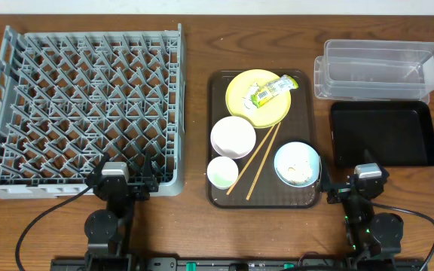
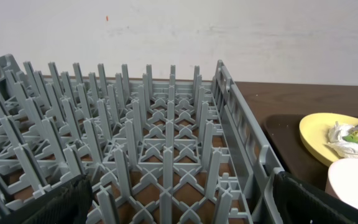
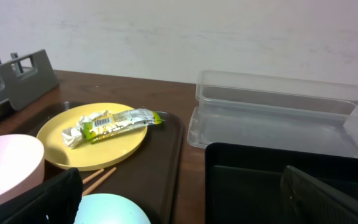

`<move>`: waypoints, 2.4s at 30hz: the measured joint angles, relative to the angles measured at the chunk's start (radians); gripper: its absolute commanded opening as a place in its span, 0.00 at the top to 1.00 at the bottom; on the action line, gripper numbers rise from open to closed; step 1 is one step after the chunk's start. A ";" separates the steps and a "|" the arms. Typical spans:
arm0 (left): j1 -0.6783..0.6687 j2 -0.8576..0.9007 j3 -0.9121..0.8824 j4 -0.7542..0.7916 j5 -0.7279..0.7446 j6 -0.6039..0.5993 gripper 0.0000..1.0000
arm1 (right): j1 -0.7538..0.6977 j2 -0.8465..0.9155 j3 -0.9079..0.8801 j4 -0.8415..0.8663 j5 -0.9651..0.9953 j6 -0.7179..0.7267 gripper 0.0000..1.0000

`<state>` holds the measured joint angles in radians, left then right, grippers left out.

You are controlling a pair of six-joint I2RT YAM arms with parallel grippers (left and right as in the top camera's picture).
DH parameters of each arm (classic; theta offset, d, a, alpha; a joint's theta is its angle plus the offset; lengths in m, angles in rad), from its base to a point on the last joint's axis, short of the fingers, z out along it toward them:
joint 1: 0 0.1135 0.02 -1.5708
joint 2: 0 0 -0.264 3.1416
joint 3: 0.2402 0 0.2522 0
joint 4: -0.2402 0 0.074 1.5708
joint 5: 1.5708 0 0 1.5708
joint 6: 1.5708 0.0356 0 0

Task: Sort waste into correct bins and load items into the dishwasher rack

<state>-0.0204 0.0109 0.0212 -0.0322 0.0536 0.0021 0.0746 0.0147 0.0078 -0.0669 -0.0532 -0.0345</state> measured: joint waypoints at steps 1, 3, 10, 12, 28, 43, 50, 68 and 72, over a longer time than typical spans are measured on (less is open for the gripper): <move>0.000 0.000 0.000 0.000 0.000 0.000 0.06 | 0.000 0.001 0.000 0.000 0.000 0.000 0.01; 0.000 0.000 0.000 0.000 0.000 0.000 0.06 | 0.000 0.005 0.000 0.000 0.000 0.000 0.01; 0.000 0.000 0.000 0.000 0.000 0.000 0.06 | 0.000 0.006 0.000 0.000 0.000 0.000 0.01; 0.000 0.000 0.000 0.000 0.000 0.000 0.06 | 0.000 0.006 0.000 0.000 0.000 0.000 0.01; 0.000 0.000 0.000 0.000 0.000 0.000 0.06 | 0.000 0.006 0.000 0.000 0.000 0.000 0.01; 0.000 0.000 0.000 0.000 0.000 0.000 0.06 | 0.000 0.007 0.000 0.000 0.000 0.000 0.01; 0.000 0.000 0.000 0.000 0.000 0.000 0.06 | 0.000 0.007 0.000 0.001 0.000 0.000 0.01; 0.000 0.000 0.000 0.000 0.000 0.001 0.06 | 0.000 0.202 0.185 -0.074 -0.026 0.095 0.01; 0.000 0.000 0.000 0.000 0.000 0.003 0.06 | 0.000 0.450 0.403 -0.157 -0.035 0.096 0.01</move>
<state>-0.0204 0.0109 0.0212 -0.0322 0.0536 0.0048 0.0746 0.4648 0.4107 -0.2241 -0.0887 0.0612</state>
